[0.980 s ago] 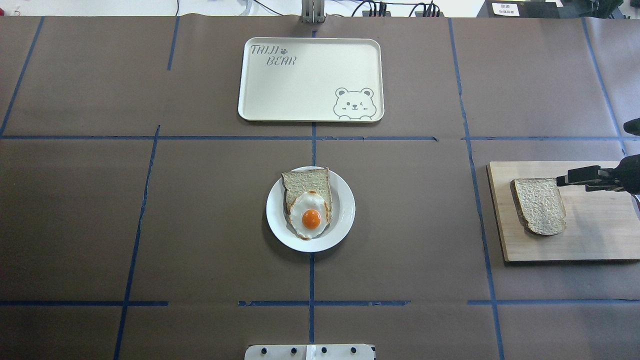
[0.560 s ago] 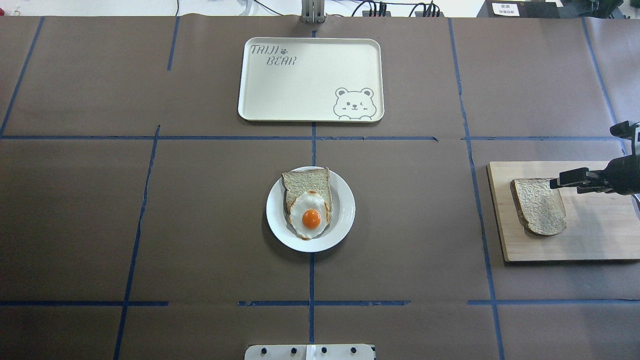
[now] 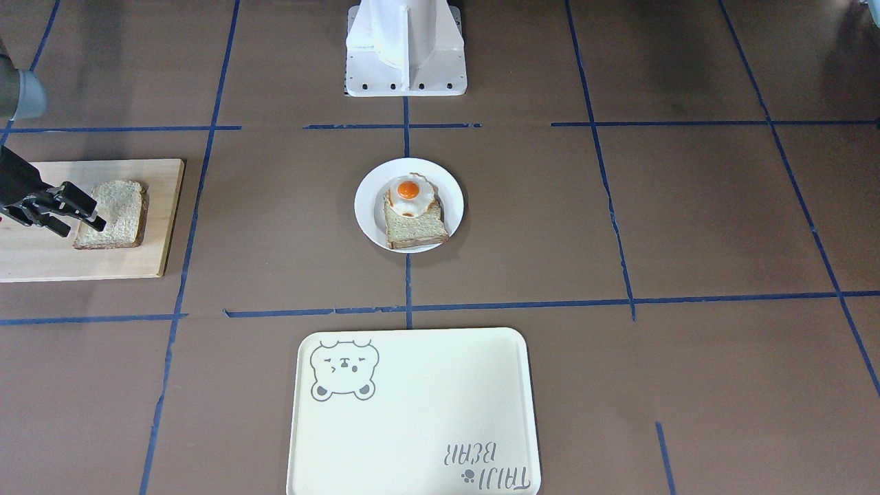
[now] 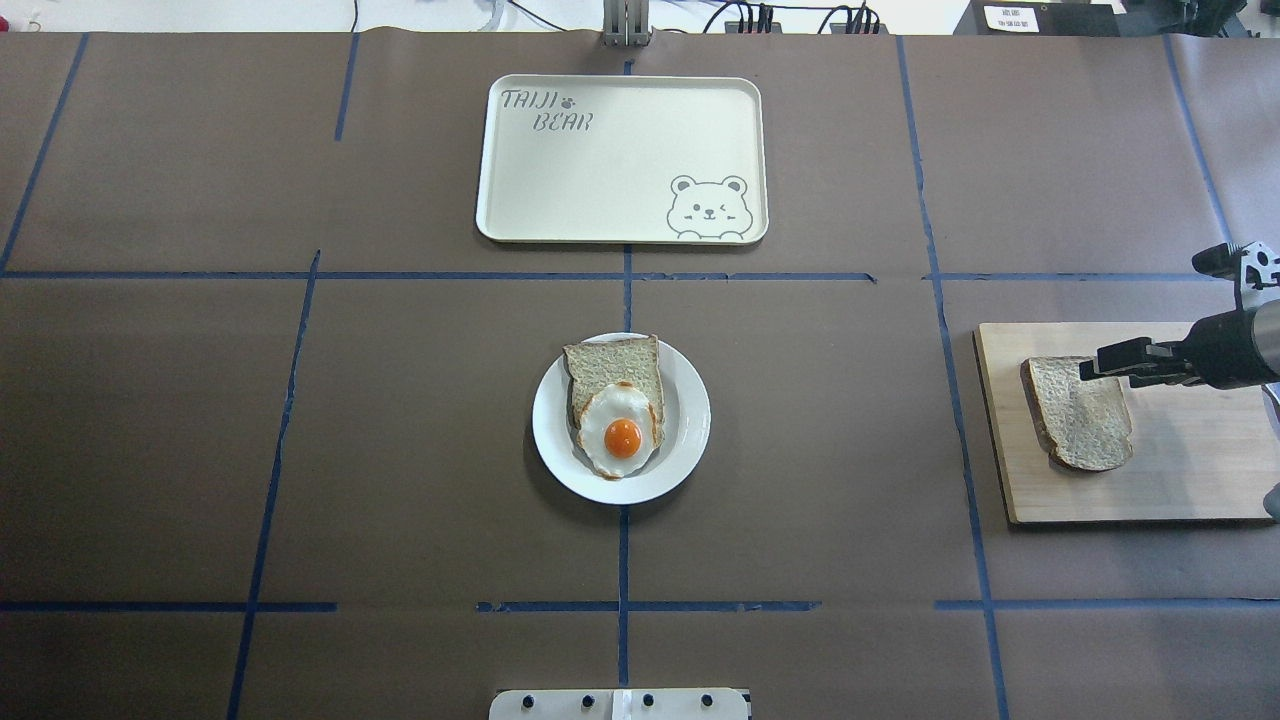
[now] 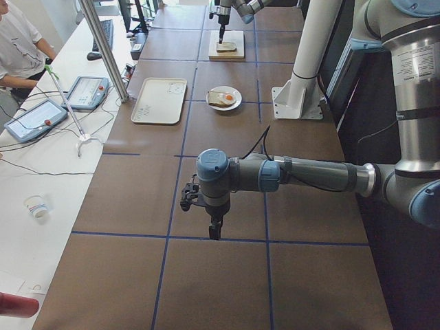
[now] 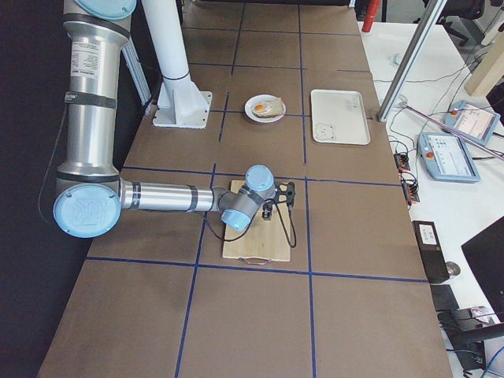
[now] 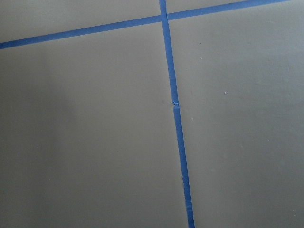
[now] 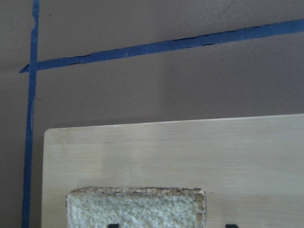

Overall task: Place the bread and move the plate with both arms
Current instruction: 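Lower the right gripper and grasp the bread slice by its edge, then lift the bread slice with the right gripper and carry it over the plate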

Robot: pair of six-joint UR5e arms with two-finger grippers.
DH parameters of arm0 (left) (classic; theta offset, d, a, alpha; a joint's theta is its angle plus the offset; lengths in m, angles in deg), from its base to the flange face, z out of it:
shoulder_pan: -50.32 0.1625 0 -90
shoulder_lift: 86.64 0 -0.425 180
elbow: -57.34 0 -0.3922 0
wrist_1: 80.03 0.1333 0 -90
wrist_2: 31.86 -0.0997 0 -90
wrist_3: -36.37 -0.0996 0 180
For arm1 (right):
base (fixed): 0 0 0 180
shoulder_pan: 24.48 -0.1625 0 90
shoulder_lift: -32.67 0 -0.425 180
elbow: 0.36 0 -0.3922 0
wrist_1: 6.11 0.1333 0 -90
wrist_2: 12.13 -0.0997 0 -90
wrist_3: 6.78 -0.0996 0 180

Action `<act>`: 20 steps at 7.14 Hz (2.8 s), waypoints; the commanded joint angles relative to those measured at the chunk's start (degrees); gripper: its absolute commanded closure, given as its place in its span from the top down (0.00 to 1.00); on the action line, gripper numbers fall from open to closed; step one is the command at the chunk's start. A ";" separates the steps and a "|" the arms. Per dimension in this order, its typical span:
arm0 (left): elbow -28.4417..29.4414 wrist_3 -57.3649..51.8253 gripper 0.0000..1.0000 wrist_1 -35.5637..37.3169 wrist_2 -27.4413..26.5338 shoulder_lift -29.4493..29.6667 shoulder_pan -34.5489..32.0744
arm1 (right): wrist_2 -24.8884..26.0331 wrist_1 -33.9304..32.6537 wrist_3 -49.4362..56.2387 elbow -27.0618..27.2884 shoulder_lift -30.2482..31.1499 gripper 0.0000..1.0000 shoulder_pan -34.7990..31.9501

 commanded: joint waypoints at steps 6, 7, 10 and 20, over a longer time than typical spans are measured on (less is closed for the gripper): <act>0.00 0.00 1.00 0.00 0.00 0.09 0.00 | -0.09 -0.17 0.36 0.08 0.15 0.20 0.32; 0.00 0.00 1.00 0.00 0.00 0.09 0.00 | -0.09 -0.17 0.36 0.08 0.24 0.16 0.41; -0.09 0.00 1.00 0.00 0.00 0.09 0.00 | -0.35 -0.17 0.36 0.96 0.50 0.00 0.32; -0.44 0.00 1.00 -0.09 0.70 0.53 0.00 | -8.35 -3.84 -0.52 11.86 -10.27 0.00 -1.18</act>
